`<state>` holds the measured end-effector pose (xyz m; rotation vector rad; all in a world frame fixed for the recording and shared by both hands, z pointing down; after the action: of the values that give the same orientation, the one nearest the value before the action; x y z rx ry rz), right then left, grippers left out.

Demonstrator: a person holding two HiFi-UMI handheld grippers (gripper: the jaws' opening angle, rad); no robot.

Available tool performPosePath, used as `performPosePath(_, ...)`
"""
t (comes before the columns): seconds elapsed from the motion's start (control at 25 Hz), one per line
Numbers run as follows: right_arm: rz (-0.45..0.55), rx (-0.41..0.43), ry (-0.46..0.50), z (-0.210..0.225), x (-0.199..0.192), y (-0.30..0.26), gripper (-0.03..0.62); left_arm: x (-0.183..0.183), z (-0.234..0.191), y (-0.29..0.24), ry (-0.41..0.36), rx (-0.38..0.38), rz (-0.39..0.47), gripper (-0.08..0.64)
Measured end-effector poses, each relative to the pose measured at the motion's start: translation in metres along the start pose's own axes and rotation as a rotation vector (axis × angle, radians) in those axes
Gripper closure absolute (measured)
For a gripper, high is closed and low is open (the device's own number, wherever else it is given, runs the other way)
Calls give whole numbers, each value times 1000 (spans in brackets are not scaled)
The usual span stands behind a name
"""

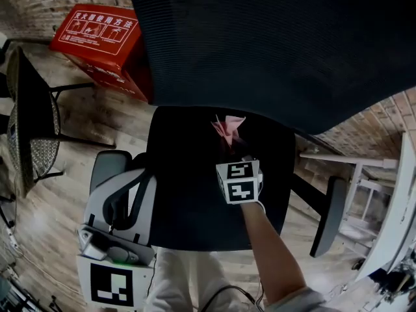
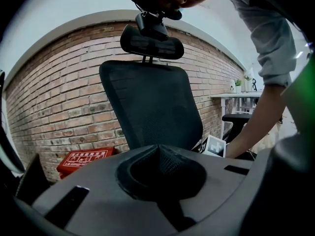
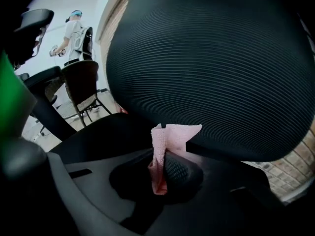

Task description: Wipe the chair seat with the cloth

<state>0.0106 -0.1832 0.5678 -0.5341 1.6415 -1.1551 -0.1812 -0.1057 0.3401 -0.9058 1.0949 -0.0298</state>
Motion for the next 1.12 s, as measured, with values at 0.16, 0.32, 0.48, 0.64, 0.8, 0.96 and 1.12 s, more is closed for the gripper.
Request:
performPosePath(0.16, 15, 56, 41, -25, 11, -5, 532, -9, -9, 9, 32, 39, 4, 541)
performPosePath(0.32, 31, 120, 103, -53, 18, -8, 532, -17, -16, 16, 64, 78, 6, 541)
performPosePath(0.48, 45, 185, 181, -83, 22, -9, 532, -26, -22, 23, 95, 113, 1, 541)
performPosePath(0.64, 65, 242, 239, -111, 25, -5, 532, -32, -26, 28, 118, 133, -1, 541)
performPosePath(0.8, 72, 294, 282, -137, 24, -2, 532, -34, -26, 29, 121, 144, -4, 541)
performPosePath(0.96, 86, 336, 331, -157, 23, 3, 532, -37, -26, 28, 121, 148, -12, 541)
performPosePath(1.12, 86, 363, 371, -170, 19, 7, 532, -40, -25, 28, 125, 151, -19, 541)
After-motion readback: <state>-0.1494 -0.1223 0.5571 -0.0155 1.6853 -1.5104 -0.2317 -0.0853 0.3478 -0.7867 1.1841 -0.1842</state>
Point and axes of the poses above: the fingertips, and each gripper's own axes: y backward along the fingers, z to its right, x out of its top, the point moved 5 cm from there along y, backward along the fingers, and after that the axes turned 13 degrees about -z, right-handed, at the moved point
